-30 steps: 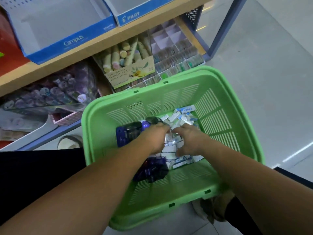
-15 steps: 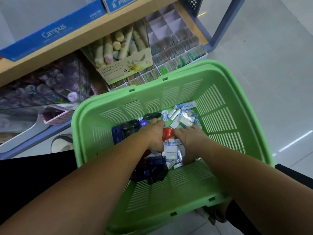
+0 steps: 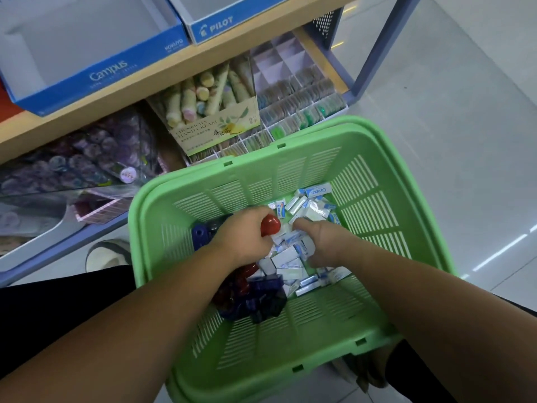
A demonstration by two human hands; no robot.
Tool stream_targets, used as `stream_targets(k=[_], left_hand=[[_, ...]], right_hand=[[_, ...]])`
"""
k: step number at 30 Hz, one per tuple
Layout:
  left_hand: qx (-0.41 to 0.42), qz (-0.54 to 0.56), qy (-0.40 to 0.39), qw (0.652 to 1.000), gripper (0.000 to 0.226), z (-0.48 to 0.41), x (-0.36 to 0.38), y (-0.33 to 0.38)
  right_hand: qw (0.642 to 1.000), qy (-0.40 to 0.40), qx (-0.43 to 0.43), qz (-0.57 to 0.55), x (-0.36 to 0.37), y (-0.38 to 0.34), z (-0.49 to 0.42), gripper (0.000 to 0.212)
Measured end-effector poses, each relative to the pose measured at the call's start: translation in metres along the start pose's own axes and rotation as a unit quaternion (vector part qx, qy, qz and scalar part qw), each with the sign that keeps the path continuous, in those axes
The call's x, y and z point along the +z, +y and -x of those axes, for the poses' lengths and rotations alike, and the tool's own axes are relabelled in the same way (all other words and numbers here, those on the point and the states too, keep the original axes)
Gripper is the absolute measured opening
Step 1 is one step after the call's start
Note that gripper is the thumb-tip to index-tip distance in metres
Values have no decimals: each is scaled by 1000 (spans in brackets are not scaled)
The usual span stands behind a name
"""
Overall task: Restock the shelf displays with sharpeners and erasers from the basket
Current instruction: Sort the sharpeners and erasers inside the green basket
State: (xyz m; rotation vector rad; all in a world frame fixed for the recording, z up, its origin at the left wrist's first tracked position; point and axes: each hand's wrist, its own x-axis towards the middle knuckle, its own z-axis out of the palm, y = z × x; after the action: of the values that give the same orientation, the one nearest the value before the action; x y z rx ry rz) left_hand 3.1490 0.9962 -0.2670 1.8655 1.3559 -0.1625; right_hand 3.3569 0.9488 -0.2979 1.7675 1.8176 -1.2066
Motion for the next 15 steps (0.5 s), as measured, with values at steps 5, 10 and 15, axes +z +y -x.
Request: stream_targets(k=[5,10,15], left_hand=[[-22,-210,35,977,36,21,-48,-3],[-78,-338,-38,937,44,37,-61,3],[-7,-296,-43,954,34,47,-68,0]], right_hand=[[987,154,43,13,-16,2,9,29],[962,201,104,155,-25,-18,20,64],[974,96,-113,170,-15,-65,8,79]])
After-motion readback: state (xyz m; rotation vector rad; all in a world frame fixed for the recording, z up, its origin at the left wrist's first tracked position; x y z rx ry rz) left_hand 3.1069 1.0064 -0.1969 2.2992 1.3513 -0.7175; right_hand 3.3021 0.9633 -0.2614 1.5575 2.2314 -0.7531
